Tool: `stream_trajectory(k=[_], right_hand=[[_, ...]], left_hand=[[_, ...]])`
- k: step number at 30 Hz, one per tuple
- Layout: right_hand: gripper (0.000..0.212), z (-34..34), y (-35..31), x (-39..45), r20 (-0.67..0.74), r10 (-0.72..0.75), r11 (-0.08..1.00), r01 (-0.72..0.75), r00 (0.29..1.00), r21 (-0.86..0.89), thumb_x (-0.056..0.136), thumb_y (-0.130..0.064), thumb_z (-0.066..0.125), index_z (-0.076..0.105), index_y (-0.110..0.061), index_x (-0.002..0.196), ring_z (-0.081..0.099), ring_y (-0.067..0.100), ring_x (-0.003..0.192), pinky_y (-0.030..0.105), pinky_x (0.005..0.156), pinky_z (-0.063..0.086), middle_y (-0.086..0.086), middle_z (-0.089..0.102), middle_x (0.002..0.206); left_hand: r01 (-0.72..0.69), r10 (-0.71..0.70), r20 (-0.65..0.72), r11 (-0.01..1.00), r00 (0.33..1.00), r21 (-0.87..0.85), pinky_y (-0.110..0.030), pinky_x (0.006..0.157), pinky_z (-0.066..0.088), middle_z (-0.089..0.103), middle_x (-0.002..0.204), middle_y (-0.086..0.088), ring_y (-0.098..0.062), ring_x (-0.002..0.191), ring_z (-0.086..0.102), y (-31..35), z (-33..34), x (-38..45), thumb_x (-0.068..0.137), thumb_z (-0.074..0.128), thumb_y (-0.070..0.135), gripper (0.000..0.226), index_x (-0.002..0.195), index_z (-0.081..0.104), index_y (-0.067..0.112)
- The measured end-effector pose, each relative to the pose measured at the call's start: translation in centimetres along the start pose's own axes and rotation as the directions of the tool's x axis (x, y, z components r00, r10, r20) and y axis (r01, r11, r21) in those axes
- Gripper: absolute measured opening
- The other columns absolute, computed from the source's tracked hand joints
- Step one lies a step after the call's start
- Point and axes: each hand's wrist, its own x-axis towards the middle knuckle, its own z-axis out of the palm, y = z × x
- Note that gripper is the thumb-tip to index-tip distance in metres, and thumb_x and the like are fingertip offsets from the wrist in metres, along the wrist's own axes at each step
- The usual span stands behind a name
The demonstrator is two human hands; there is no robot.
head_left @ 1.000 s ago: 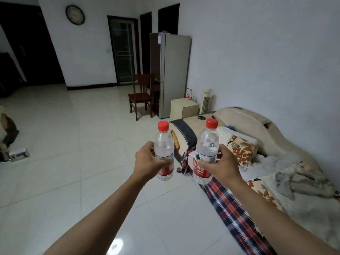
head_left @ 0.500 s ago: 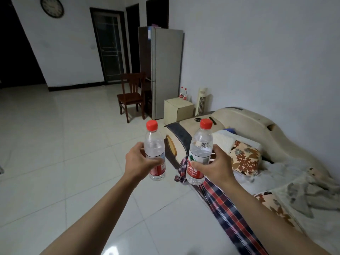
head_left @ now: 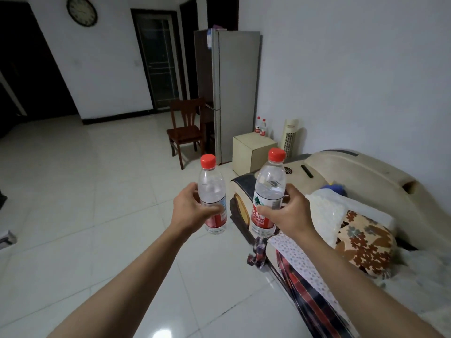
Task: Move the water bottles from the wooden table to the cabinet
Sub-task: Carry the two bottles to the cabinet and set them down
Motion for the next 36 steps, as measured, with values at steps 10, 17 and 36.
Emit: stream_trajectory(k=[10, 17, 36], right_hand=[[0.054, 8.9, 0.2, 13.0, 0.034, -0.014, 0.996, 0.017, 0.999, -0.084, 0.059, -0.031, 0.089, 0.061, -0.023, 0.105, 0.061, 0.000, 0.082, 0.021, 0.069, 0.049, -0.012, 0.065, 0.092], [0.057, 16.7, -1.7, 22.0, 0.006, 0.007, 0.991, -0.006, 1.000, -0.133, 0.060, -0.032, 0.088, 0.059, -0.025, 0.109, 0.060, 0.005, 0.087, 0.018, 0.070, 0.048, -0.009, 0.063, 0.098], [0.059, 30.8, 1.7, 48.3, -0.034, 0.068, 0.994, -0.070, 0.997, -0.083, 0.060, -0.029, 0.089, 0.060, -0.024, 0.111, 0.063, 0.013, 0.097, 0.031, 0.082, 0.056, -0.005, 0.065, 0.105]], left_hand=[[-0.008, 0.008, 0.011, 0.999, 1.000, -0.046, -0.049, 0.094, 0.057, 0.068, 0.112, -0.002, -0.023, 0.103, 0.067, -4.3, -1.8, 15.4, 0.064, 0.090, 0.012, 0.062, 0.118, 0.060, 0.017], [-0.037, 0.041, 0.058, 0.997, 0.997, -0.066, -0.049, 0.096, 0.056, 0.066, 0.116, -0.004, -0.025, 0.105, 0.066, -6.5, -5.7, 28.0, 0.065, 0.091, 0.012, 0.064, 0.120, 0.059, 0.015], [-0.080, 0.086, 0.098, 0.995, 0.991, -0.067, -0.037, 0.089, 0.057, 0.069, 0.108, 0.005, -0.015, 0.099, 0.068, -11.3, -6.5, 58.3, 0.063, 0.091, 0.011, 0.062, 0.116, 0.061, 0.024]])
